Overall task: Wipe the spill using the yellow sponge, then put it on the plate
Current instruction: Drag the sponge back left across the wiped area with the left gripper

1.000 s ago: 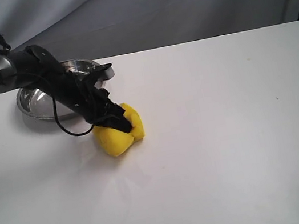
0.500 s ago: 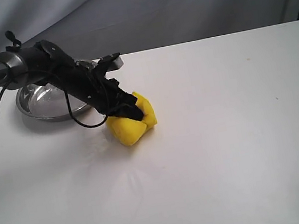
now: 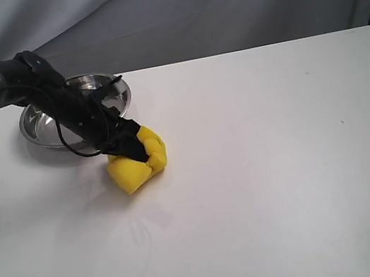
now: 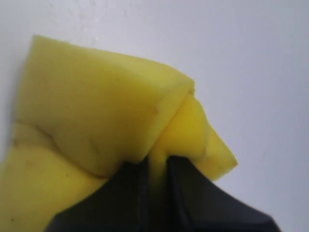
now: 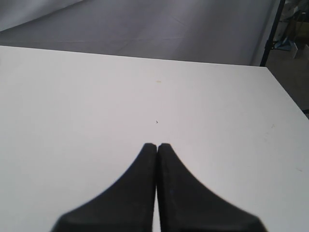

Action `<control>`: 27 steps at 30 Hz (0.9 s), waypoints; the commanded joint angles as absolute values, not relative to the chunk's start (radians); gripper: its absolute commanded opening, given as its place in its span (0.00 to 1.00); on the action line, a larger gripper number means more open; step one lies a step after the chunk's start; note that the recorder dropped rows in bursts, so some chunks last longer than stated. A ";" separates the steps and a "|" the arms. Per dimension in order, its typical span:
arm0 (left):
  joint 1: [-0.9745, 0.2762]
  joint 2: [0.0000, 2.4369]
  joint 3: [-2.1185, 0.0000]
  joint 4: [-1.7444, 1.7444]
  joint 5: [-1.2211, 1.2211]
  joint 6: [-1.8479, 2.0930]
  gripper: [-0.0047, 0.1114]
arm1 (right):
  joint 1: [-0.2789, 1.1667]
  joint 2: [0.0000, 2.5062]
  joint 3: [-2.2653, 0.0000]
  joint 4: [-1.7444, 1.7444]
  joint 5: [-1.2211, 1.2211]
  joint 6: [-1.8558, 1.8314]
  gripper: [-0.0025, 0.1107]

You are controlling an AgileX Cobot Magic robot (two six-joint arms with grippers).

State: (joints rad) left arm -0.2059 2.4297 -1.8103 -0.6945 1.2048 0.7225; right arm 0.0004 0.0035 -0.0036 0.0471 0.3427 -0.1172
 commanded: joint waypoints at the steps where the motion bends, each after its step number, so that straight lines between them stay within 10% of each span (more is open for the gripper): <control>1: -0.181 2.444 -1.780 -0.476 1.221 0.651 0.04 | 0.002 0.000 0.000 0.051 0.342 -0.119 0.02; 27: 0.048 2.329 -1.590 -0.318 1.221 0.584 0.04 | 0.002 0.000 0.000 0.051 0.342 -0.119 0.02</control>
State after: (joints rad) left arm 0.0166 2.3100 -1.6347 -0.4662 1.2483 0.5953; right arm 0.0004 0.0035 -0.0036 0.0471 0.3427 -0.1172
